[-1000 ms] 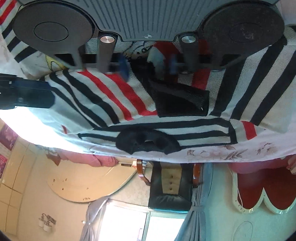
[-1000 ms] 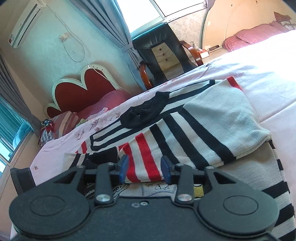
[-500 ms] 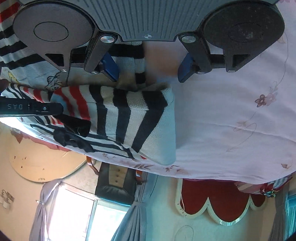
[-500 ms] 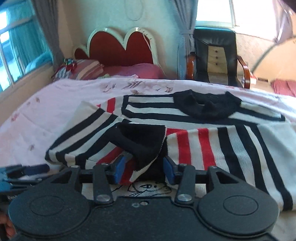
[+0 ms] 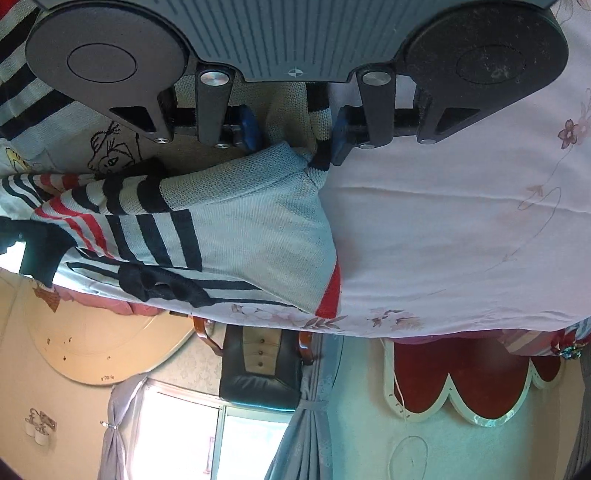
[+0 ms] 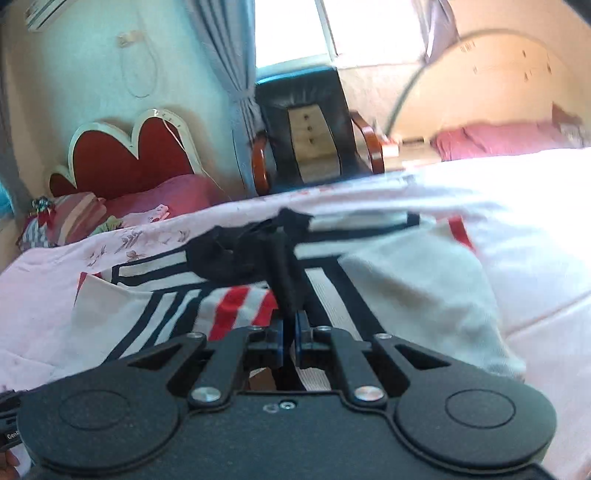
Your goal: Fold small clothes
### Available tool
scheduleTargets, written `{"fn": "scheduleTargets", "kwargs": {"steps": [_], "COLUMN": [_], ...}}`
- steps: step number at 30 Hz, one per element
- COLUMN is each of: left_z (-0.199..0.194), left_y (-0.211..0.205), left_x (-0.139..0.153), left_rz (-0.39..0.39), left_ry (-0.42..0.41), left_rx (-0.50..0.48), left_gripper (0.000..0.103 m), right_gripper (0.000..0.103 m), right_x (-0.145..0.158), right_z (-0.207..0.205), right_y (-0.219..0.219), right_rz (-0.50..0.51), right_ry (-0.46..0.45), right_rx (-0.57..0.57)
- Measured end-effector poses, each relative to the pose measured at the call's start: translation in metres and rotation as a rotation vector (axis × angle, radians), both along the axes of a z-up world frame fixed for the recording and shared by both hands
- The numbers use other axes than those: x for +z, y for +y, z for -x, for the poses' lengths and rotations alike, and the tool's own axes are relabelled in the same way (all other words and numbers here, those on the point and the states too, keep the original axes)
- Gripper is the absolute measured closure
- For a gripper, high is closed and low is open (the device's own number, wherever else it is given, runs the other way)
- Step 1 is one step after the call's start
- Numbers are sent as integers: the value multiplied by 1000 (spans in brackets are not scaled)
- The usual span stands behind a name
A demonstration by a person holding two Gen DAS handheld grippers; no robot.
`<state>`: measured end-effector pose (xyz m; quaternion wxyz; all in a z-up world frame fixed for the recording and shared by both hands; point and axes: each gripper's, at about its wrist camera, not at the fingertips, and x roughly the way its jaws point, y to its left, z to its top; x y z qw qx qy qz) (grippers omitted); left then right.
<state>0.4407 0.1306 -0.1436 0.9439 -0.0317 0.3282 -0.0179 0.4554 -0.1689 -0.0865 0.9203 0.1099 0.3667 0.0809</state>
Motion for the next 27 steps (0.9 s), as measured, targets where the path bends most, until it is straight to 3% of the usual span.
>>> {"fn": "scheduleTargets", "kwargs": {"steps": [3,5,7,12,15,16,19,21,24,27], "left_z": [4,6,7,3,-5,-9,-1,8,2,-3], "left_y": [2,0,0,-9,-13,-11,4,0,11,16], "left_x": [7,11,16,22,17,14,15,15,1,0], "left_rz": [-5,-27,-42,-65,-105,-109,-22,-52,59,111], "left_ry": [-25,-43,-58,-98,-84,-64,-117,-157,-80,-58], "left_rx": [-8,-8,-8,-65,-83,-59,21,52,104,107], "left_gripper": [62,62,62,62,62,74,76,76,76,75], "right_gripper": [95,80,75,80,91,95,96,96,96,96], "right_x": [-15,-18,-23,-32,-34,-33,-18,-1,14,-11], "right_z": [2,3,3,-1,-4,-5,-7,-3,5,-8], "right_y": [-13,-17,-24,-47,-51,-49,-35,-26,-15,-23], "right_rz": [-61,-83,-118,-254,-263,-259,-230,-234,-205,-161], "right_ry": [42,50,71,108,108,105,59,-17,-129,-8], "right_rx": [-15,-32,-69,-122,-111,-97,-46,9,75,28]}}
